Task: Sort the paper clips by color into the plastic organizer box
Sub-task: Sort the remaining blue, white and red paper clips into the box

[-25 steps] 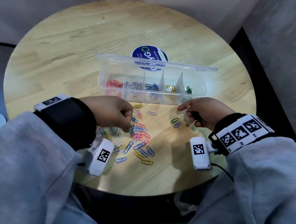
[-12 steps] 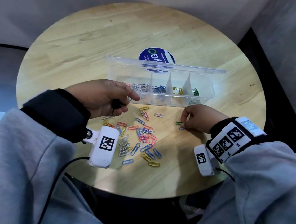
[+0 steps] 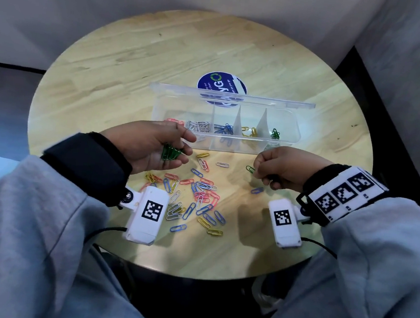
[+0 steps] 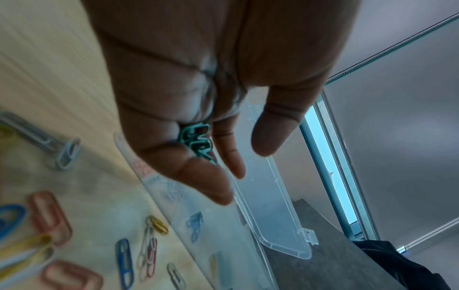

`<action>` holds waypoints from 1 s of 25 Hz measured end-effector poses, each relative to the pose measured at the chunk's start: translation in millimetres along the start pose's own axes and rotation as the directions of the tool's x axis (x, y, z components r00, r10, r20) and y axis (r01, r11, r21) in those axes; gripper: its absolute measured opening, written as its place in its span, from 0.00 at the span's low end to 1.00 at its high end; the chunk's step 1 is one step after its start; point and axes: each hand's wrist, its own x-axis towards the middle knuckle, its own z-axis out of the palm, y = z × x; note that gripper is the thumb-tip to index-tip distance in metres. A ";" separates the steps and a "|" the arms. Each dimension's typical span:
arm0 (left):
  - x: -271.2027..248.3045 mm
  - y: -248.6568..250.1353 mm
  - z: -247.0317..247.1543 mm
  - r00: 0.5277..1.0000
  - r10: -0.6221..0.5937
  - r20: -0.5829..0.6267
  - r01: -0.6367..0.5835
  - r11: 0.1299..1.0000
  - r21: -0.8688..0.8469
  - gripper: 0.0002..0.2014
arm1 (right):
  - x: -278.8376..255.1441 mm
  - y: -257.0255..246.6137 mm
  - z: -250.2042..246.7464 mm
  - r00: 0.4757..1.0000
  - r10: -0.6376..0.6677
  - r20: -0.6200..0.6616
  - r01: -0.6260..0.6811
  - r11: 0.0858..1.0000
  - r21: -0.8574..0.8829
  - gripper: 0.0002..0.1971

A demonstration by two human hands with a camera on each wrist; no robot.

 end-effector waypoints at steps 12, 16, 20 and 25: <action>-1.6 22.0 75.3 0.999 0.047 -0.009 -0.048 0.960 -0.275 0.13 | -33.7 1.9 -37.1 0.980 -0.120 -0.159 0.198 0.666 0.719 0.15; 13.3 30.7 102.5 0.999 0.019 0.030 -0.009 0.957 -0.289 0.14 | -29.4 4.4 -49.5 0.971 -0.044 -0.234 0.227 0.470 0.853 0.13; 30.4 40.6 121.6 0.998 0.008 0.054 0.008 0.959 -0.283 0.15 | -23.5 0.0 -57.9 0.976 -0.029 -0.214 0.206 0.430 0.879 0.10; 52.0 46.4 134.9 0.998 0.042 0.054 -0.022 0.943 -0.331 0.21 | -13.1 -9.2 -64.1 0.980 -0.070 -0.185 0.198 0.358 0.912 0.09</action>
